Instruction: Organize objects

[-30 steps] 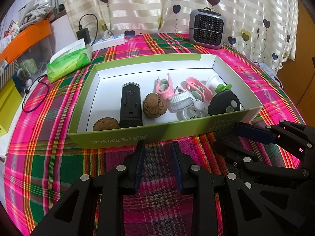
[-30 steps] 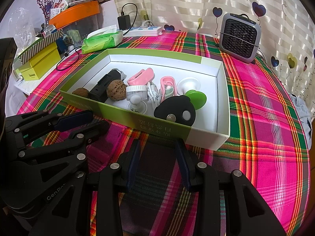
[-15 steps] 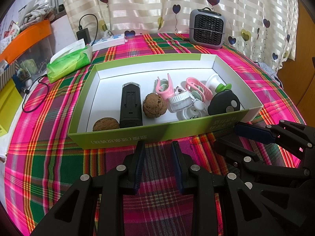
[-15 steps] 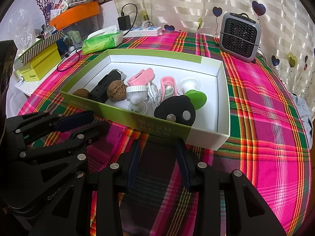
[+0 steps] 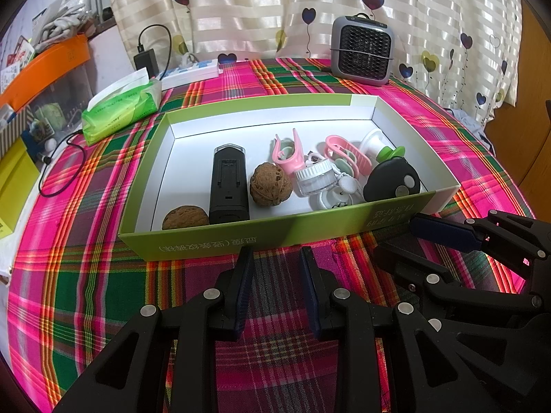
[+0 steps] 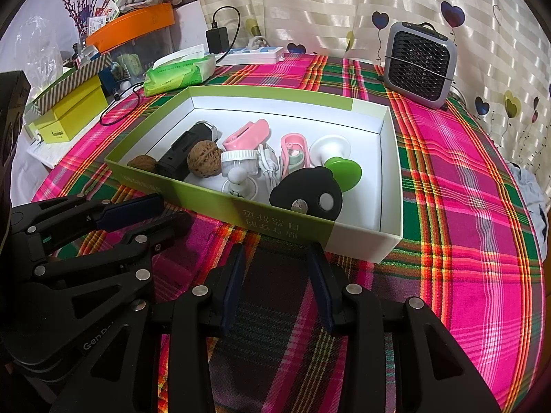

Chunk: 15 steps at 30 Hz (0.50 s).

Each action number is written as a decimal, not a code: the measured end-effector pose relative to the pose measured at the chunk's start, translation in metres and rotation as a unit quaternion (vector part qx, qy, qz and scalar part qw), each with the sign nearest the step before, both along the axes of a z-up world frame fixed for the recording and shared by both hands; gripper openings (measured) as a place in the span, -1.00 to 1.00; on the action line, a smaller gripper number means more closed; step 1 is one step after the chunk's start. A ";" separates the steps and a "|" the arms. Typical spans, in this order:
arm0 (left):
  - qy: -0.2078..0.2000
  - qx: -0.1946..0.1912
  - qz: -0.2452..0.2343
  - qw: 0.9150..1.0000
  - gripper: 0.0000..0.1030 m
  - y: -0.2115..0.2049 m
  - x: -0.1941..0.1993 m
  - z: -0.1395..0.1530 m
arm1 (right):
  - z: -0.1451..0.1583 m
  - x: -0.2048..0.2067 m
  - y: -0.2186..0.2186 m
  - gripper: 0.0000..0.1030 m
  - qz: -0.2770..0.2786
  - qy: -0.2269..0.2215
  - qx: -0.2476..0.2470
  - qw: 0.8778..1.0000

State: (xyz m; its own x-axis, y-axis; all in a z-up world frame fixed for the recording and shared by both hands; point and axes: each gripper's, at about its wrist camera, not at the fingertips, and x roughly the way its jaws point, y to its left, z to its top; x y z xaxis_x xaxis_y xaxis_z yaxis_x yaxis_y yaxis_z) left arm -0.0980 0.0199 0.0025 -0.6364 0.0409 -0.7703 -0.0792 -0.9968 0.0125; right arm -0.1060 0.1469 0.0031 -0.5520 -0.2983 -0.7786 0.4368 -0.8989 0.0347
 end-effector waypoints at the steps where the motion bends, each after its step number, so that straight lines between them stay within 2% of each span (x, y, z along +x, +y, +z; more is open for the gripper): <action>1: 0.000 0.000 0.000 1.000 -0.50 0.000 0.000 0.000 | 0.000 0.000 0.000 -0.25 0.000 0.000 0.000 1.000; 15: 0.000 0.000 0.000 1.000 -0.50 0.000 0.000 0.000 | -0.001 -0.001 0.001 -0.25 0.000 0.000 0.000 1.000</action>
